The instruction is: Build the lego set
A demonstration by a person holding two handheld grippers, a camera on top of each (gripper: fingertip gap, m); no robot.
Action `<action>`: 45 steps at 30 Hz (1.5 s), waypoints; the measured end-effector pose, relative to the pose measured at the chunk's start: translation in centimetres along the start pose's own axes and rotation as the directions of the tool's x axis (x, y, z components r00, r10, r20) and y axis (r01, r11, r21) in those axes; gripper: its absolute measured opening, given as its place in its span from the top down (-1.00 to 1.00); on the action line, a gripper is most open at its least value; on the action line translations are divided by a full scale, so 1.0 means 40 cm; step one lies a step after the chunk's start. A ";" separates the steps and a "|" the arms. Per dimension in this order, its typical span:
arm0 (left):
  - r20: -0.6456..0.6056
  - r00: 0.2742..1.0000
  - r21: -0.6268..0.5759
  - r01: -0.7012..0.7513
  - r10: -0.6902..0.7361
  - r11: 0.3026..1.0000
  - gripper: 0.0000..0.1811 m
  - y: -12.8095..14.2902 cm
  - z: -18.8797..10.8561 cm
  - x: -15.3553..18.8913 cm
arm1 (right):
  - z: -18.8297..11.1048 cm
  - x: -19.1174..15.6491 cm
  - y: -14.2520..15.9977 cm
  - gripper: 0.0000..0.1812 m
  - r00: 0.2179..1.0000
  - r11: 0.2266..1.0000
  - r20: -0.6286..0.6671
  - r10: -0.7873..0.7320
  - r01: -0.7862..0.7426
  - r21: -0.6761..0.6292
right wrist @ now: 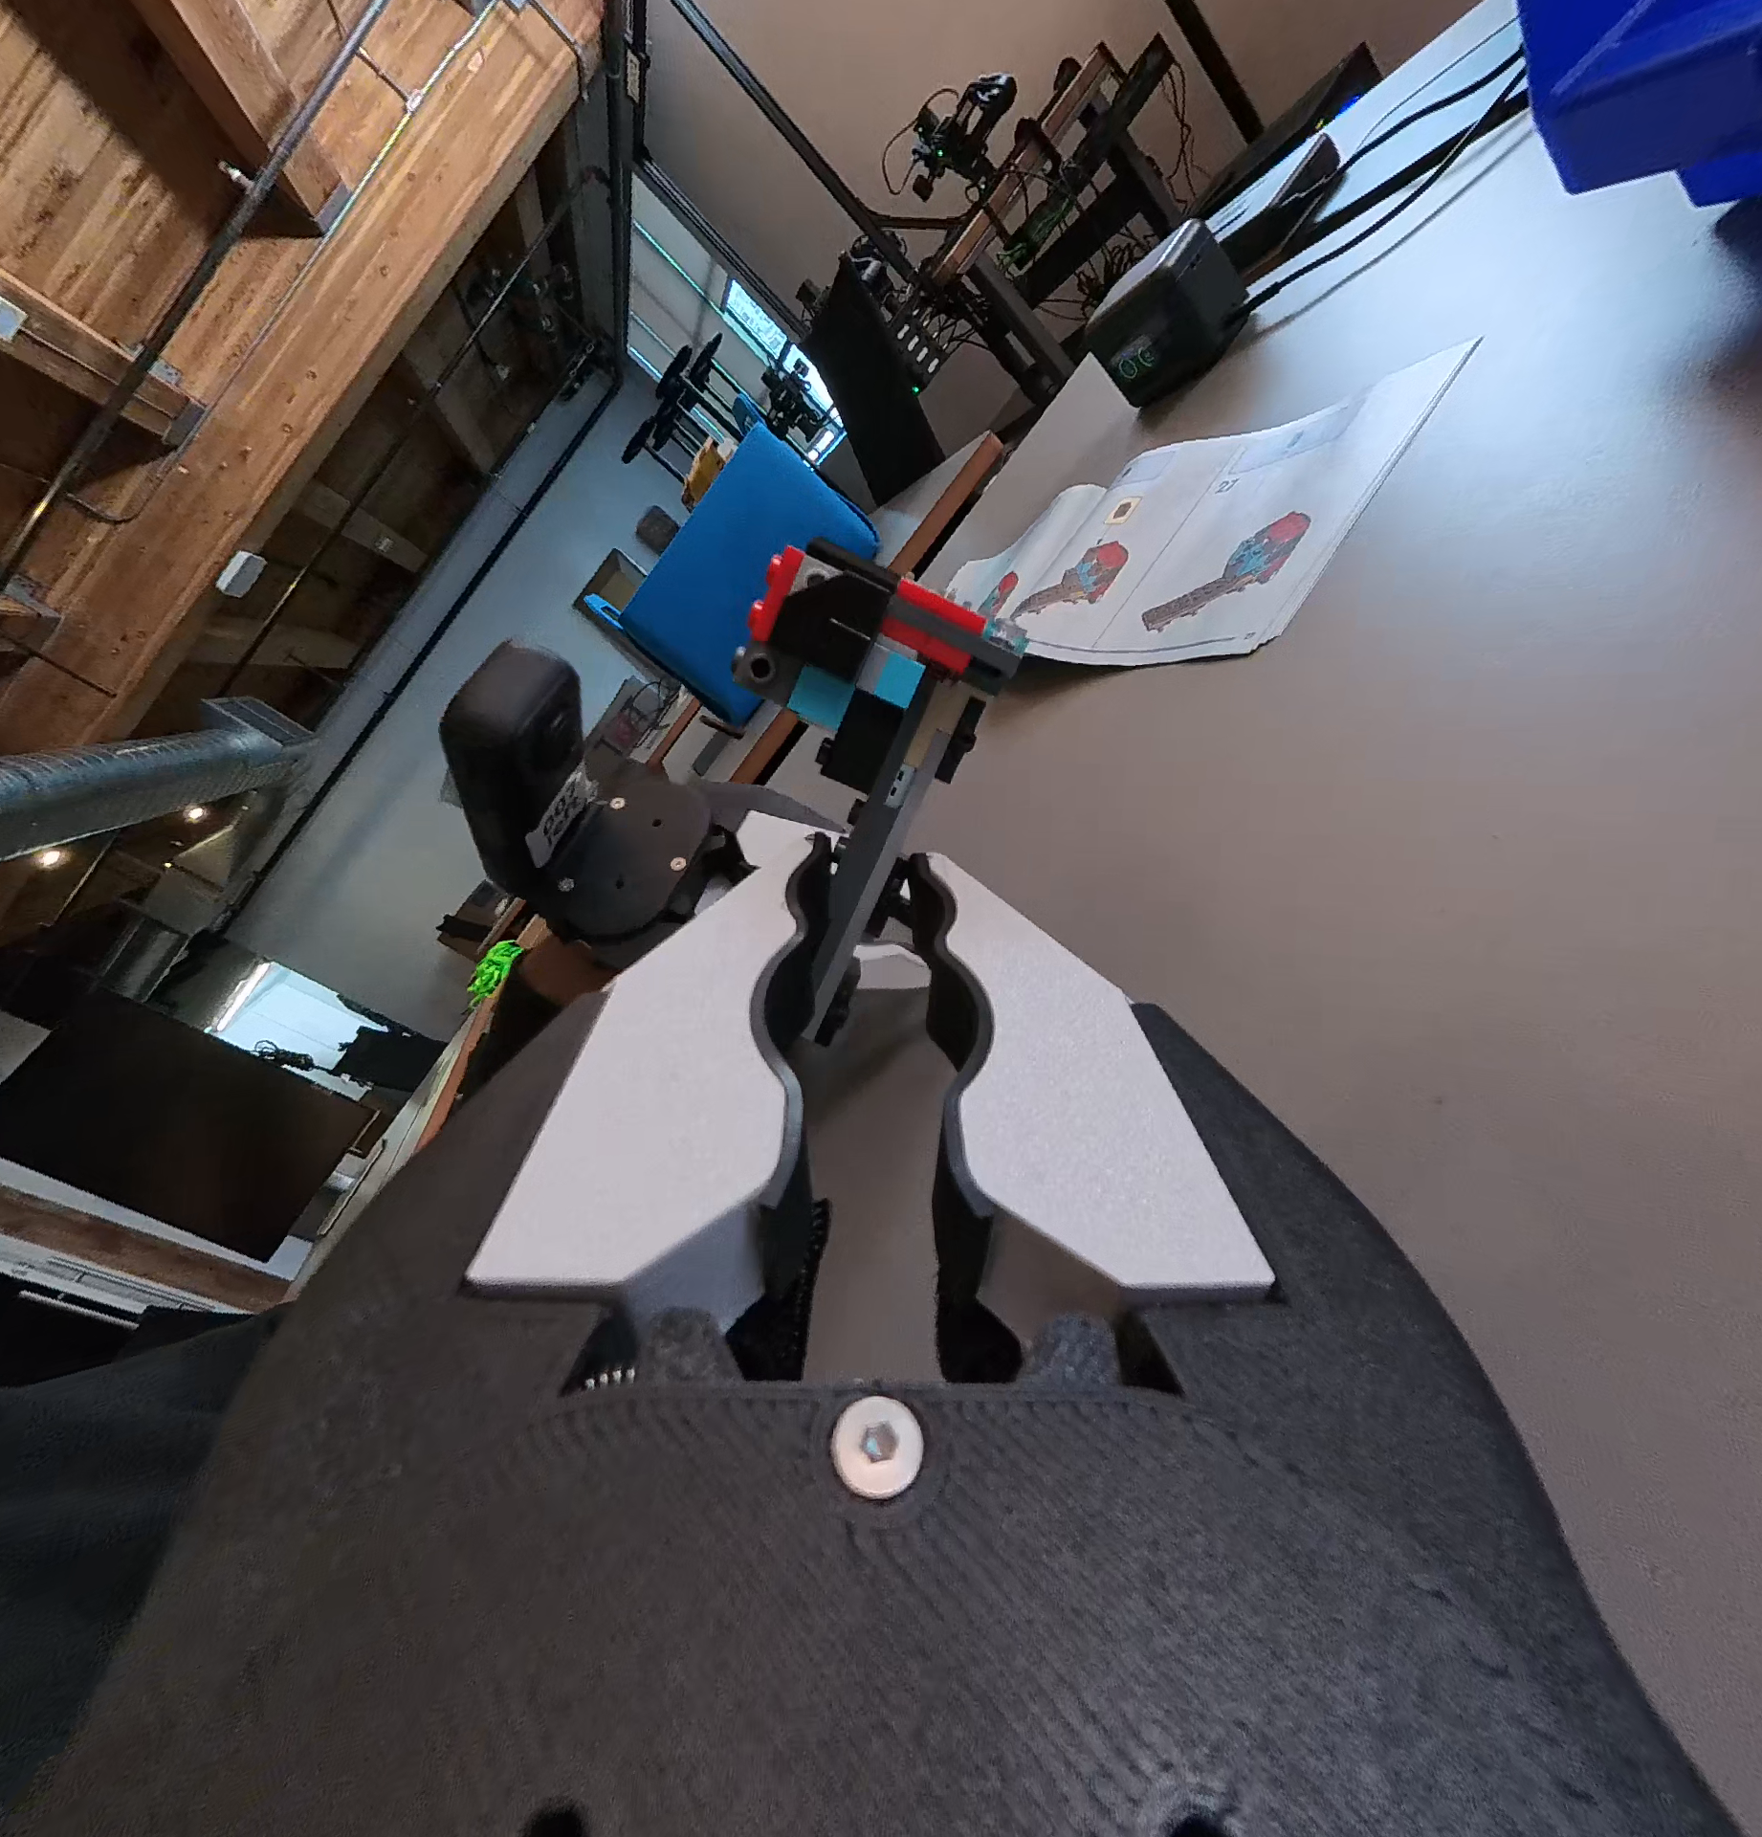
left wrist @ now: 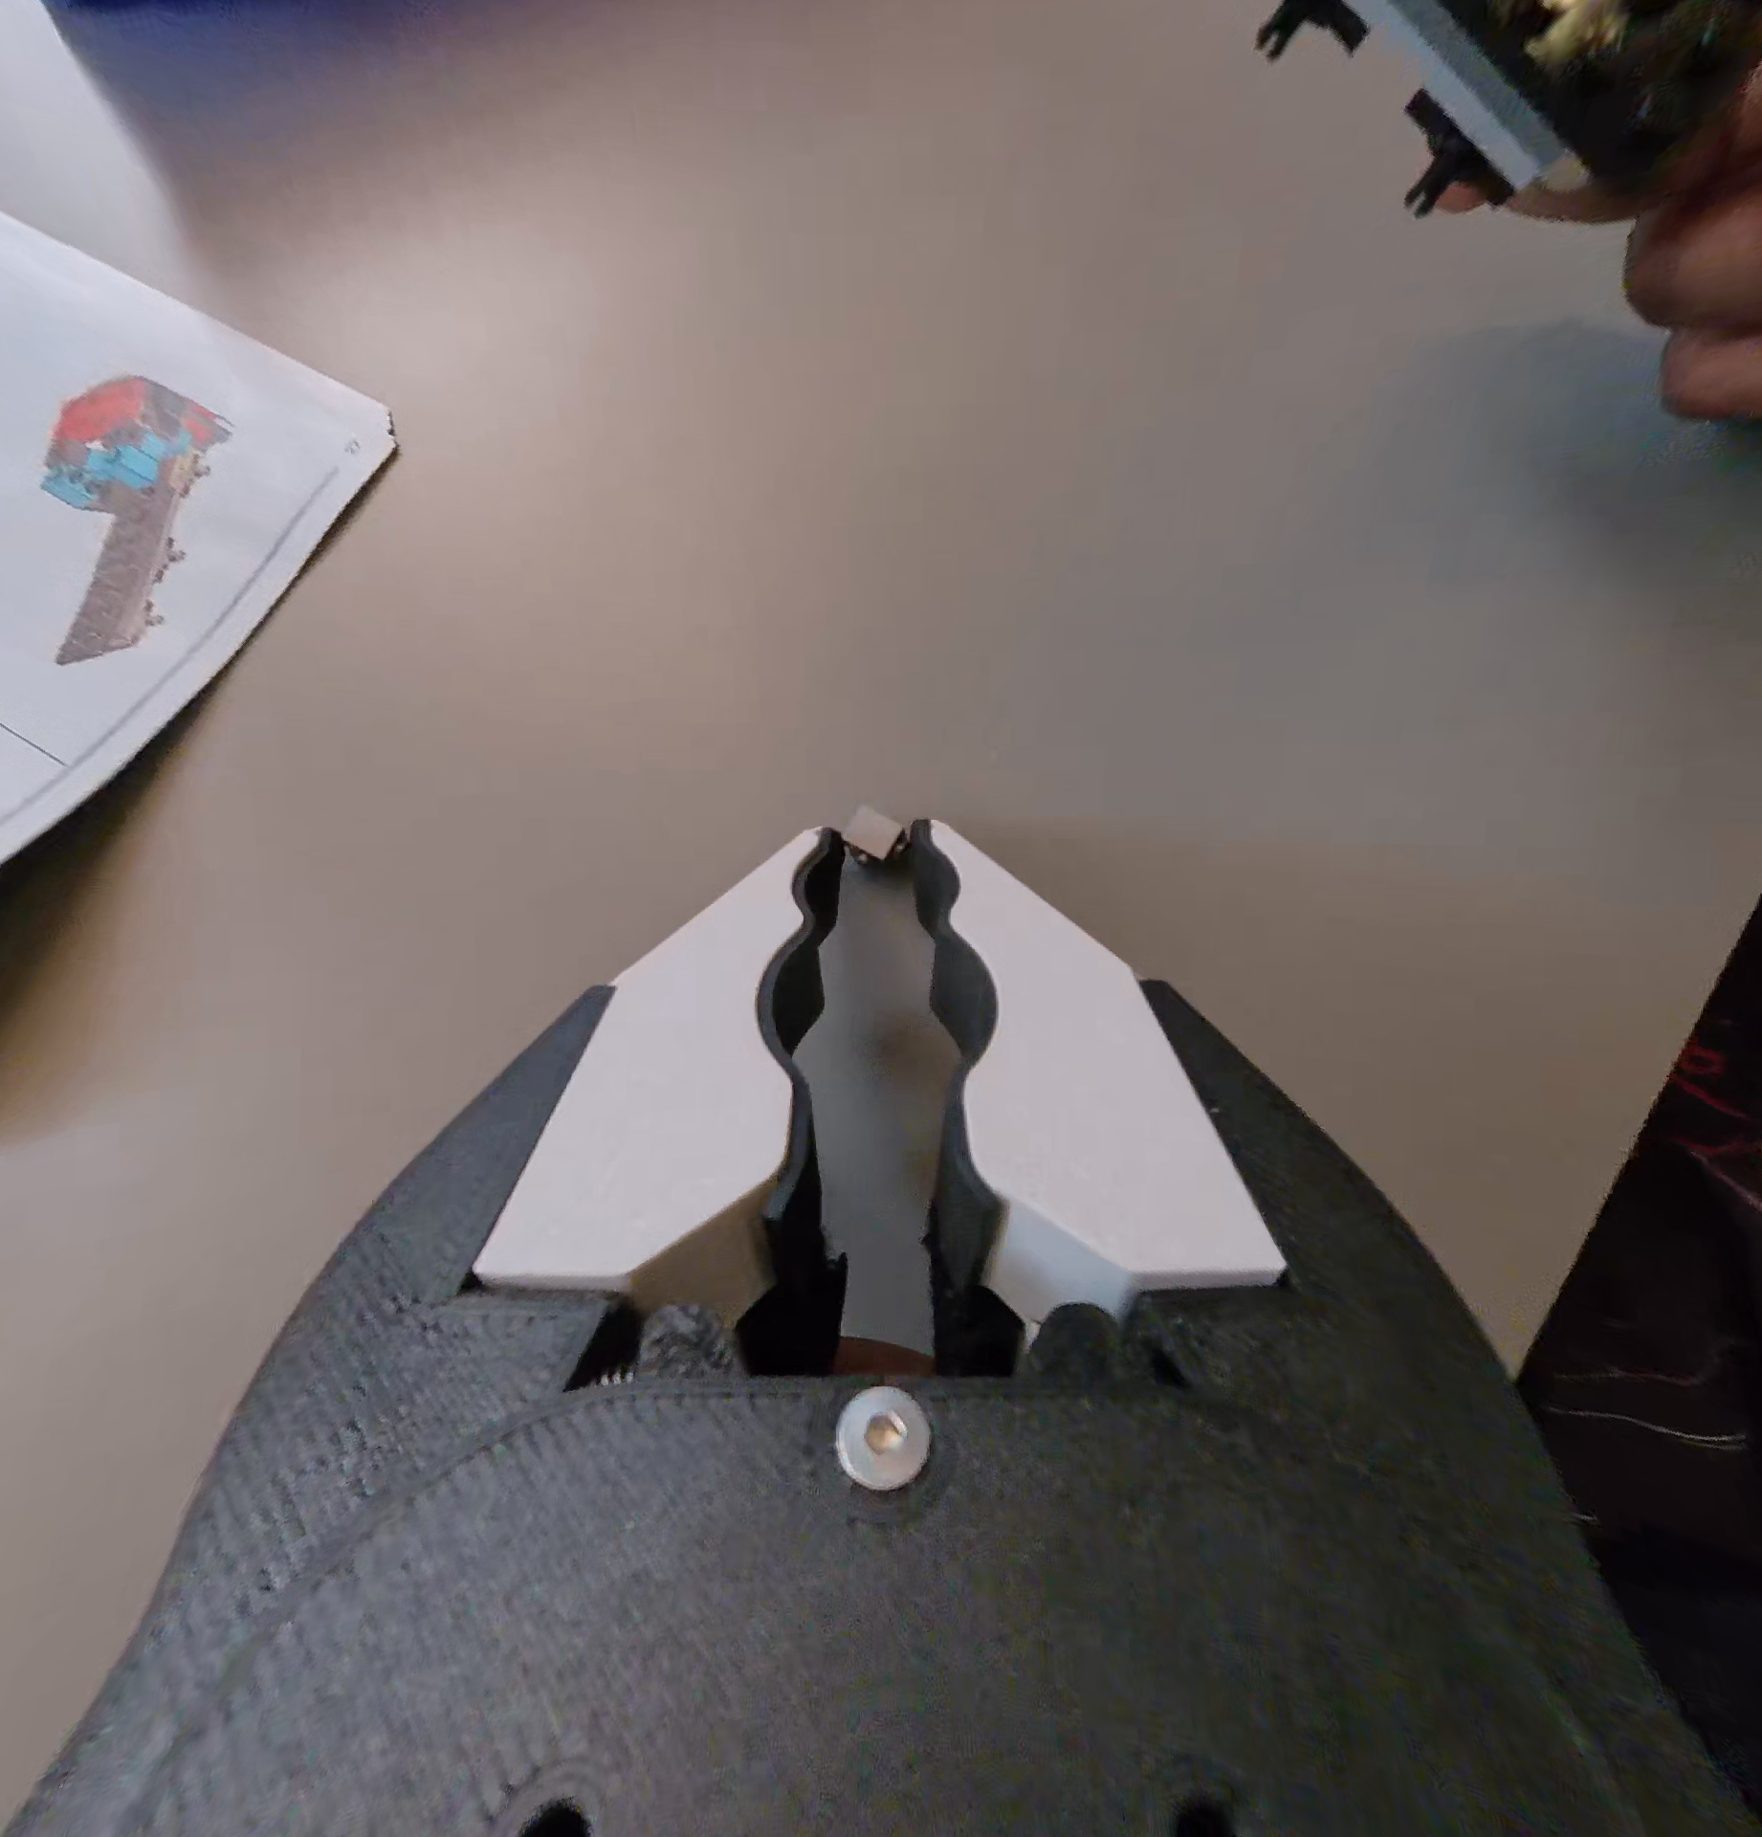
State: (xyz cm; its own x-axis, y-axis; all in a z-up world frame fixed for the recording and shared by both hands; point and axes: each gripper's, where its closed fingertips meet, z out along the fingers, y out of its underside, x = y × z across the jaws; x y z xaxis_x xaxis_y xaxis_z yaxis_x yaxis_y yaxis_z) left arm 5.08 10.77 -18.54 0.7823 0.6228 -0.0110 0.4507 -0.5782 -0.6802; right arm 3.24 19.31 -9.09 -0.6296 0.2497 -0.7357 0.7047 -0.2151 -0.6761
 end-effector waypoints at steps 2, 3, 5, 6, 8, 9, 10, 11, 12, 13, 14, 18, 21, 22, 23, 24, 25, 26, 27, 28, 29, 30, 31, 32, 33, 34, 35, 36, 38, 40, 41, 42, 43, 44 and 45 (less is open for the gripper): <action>0.016 0.998 0.017 -0.068 0.067 0.998 0.80 0.000 -0.006 -0.003 | -0.003 -0.001 -0.004 0.85 1.000 1.000 0.002 -0.002 0.002 0.003; 0.024 0.994 0.027 -0.108 0.107 0.994 0.77 0.001 -0.011 -0.004 | -0.004 -0.002 -0.005 0.85 1.000 1.000 0.003 -0.003 0.003 0.005; 0.047 0.982 0.041 -0.186 0.184 0.982 0.75 0.006 -0.024 -0.008 | -0.006 -0.003 -0.007 0.85 1.000 1.000 0.004 -0.006 0.006 0.005; 0.057 0.975 0.048 -0.217 0.214 0.975 0.75 0.007 -0.031 -0.011 | -0.006 -0.004 -0.007 0.85 1.000 1.000 0.004 -0.008 0.008 0.006; 0.065 0.963 0.083 -0.265 0.260 0.961 0.76 -0.001 -0.045 -0.009 | -0.005 -0.004 -0.006 0.84 1.000 1.000 0.005 -0.008 0.008 0.004; 0.062 0.958 0.110 -0.286 0.280 0.952 0.77 -0.011 -0.050 -0.003 | -0.004 -0.004 -0.005 0.84 1.000 1.000 0.006 -0.008 0.008 0.002; 0.057 0.952 0.138 -0.307 0.302 0.942 0.78 -0.022 -0.055 0.006 | -0.003 -0.005 -0.004 0.84 1.000 1.000 0.006 -0.008 0.007 0.001; 0.055 0.945 0.161 -0.327 0.322 0.931 0.79 -0.033 -0.057 0.014 | -0.002 -0.005 -0.003 0.84 1.000 1.000 0.006 -0.008 0.008 -0.001; 0.053 0.939 0.172 -0.343 0.339 0.923 0.80 -0.040 -0.056 0.019 | -0.002 -0.006 -0.002 0.84 1.000 1.000 0.006 -0.009 0.009 -0.002; 0.048 0.934 0.172 -0.356 0.353 0.919 0.81 -0.042 -0.052 0.022 | -0.002 -0.006 -0.002 0.84 1.000 1.000 0.007 -0.010 0.010 -0.002; 0.041 0.931 0.164 -0.365 0.363 0.917 0.83 -0.040 -0.045 0.023 | -0.002 -0.007 -0.003 0.85 1.000 1.000 0.007 -0.011 0.011 -0.001; 0.026 0.931 0.125 -0.365 0.365 0.923 0.82 -0.029 -0.019 0.015 | -0.003 -0.007 -0.005 0.85 1.000 1.000 0.007 -0.012 0.012 -0.001; 0.007 0.935 0.118 -0.353 0.355 0.928 0.82 -0.024 -0.011 0.016 | -0.002 -0.005 -0.004 0.85 1.000 1.000 0.008 -0.009 0.009 -0.003; -0.001 0.937 0.109 -0.346 0.349 0.932 0.82 -0.019 -0.007 0.015 | -0.002 -0.004 -0.003 0.85 1.000 1.000 0.009 -0.008 0.008 -0.004; -0.009 0.940 0.100 -0.340 0.342 0.935 0.82 -0.014 -0.003 0.014 | -0.002 -0.003 -0.003 0.85 1.000 1.000 0.009 -0.006 0.006 -0.005; -0.012 0.942 0.100 -0.332 0.335 0.938 0.80 -0.011 -0.002 0.013 | -0.001 -0.002 -0.003 0.85 1.000 1.000 0.009 -0.005 0.005 -0.005; -0.018 0.945 0.106 -0.322 0.325 0.941 0.80 -0.012 -0.002 0.013 | -0.002 -0.002 -0.003 0.85 1.000 1.000 0.009 -0.005 0.005 -0.005; -0.024 0.949 0.104 -0.310 0.314 0.945 0.78 -0.010 -0.002 0.012 | -0.002 -0.002 -0.003 0.85 1.000 1.000 0.009 -0.006 0.006 -0.005; -0.024 0.951 0.098 -0.304 0.307 0.948 0.76 -0.007 0.000 0.009 | -0.002 -0.003 -0.004 0.85 1.000 1.000 0.009 -0.006 0.006 -0.004; -0.024 0.952 0.093 -0.302 0.305 0.949 0.74 -0.005 0.002 0.007 | -0.003 -0.004 -0.004 0.85 1.000 1.000 0.010 -0.007 0.007 -0.003; -0.025 0.952 0.095 -0.300 0.304 0.949 0.74 -0.005 0.003 0.007 | -0.003 -0.006 -0.004 0.85 1.000 1.000 0.010 -0.009 0.009 -0.003; -0.027 0.953 0.098 -0.299 0.303 0.949 0.74 -0.005 0.003 0.008 | -0.003 -0.006 -0.004 0.85 1.000 1.000 0.009 -0.010 0.010 -0.003; -0.027 0.953 0.098 -0.298 0.302 0.949 0.74 -0.005 0.002 0.008 | -0.003 -0.007 -0.005 0.85 1.000 1.000 0.010 -0.011 0.011 -0.002; -0.026 0.953 0.099 -0.299 0.303 0.949 0.74 -0.005 0.002 0.007 | -0.004 -0.008 -0.005 0.85 1.000 1.000 0.010 -0.012 0.012 -0.001; -0.025 0.952 0.100 -0.300 0.304 0.949 0.74 -0.005 0.002 0.007 | -0.004 -0.009 -0.005 0.85 1.000 1.000 0.010 -0.013 0.013 -0.001; -0.025 0.952 0.100 -0.300 0.304 0.949 0.73 -0.005 0.002 0.007 | -0.004 -0.010 -0.005 0.84 1.000 1.000 0.010 -0.014 0.014 -0.002; -0.025 0.953 0.100 -0.299 0.303 0.949 0.73 -0.005 0.003 0.007 | -0.003 -0.010 -0.004 0.85 1.000 1.000 0.011 -0.015 0.015 -0.002; -0.025 0.953 0.099 -0.298 0.302 0.949 0.73 -0.005 0.003 0.007 | -0.003 -0.011 -0.004 0.84 1.000 1.000 0.011 -0.015 0.015 -0.003; -0.026 0.954 0.100 -0.294 0.298 0.951 0.72 -0.005 0.004 0.006 | -0.003 -0.012 -0.003 0.85 1.000 1.000 0.013 -0.015 0.015 -0.003; -0.028 0.955 0.102 -0.290 0.294 0.952 0.72 -0.006 0.004 0.006 | -0.003 -0.013 -0.003 0.84 1.000 1.000 0.014 -0.015 0.015 -0.004; -0.029 0.956 0.103 -0.288 0.292 0.952 0.71 -0.006 0.004 0.005 | -0.004 -0.013 -0.004 0.85 1.000 1.000 0.015 -0.015 0.015 -0.003; -0.030 0.957 0.104 -0.285 0.290 0.953 0.71 -0.006 0.004 0.005 | -0.004 -0.012 -0.004 0.84 1.000 1.000 0.015 -0.014 0.014 -0.003; -0.031 0.957 0.106 -0.283 0.287 0.953 0.71 -0.007 0.004 0.004 | -0.004 -0.012 -0.004 0.84 1.000 1.000 0.015 -0.014 0.014 -0.003; -0.031 0.958 0.107 -0.280 0.284 0.954 0.70 -0.008 0.004 0.003 | -0.004 -0.012 -0.004 0.84 1.000 1.000 0.015 -0.013 0.013 -0.003; -0.030 0.959 0.109 -0.277 0.282 0.955 0.70 -0.008 0.004 0.003 | -0.004 -0.011 -0.004 0.85 1.000 1.000 0.015 -0.013 0.013 -0.003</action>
State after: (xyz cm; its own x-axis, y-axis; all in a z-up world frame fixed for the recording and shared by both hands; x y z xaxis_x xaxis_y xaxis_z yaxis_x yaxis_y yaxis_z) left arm 4.93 11.13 -18.45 0.8901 0.4186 -0.1800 0.1669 -0.6671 -0.7260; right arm 3.47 19.38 -8.64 -0.6436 0.2383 -0.7274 0.6974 -0.2089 -0.6855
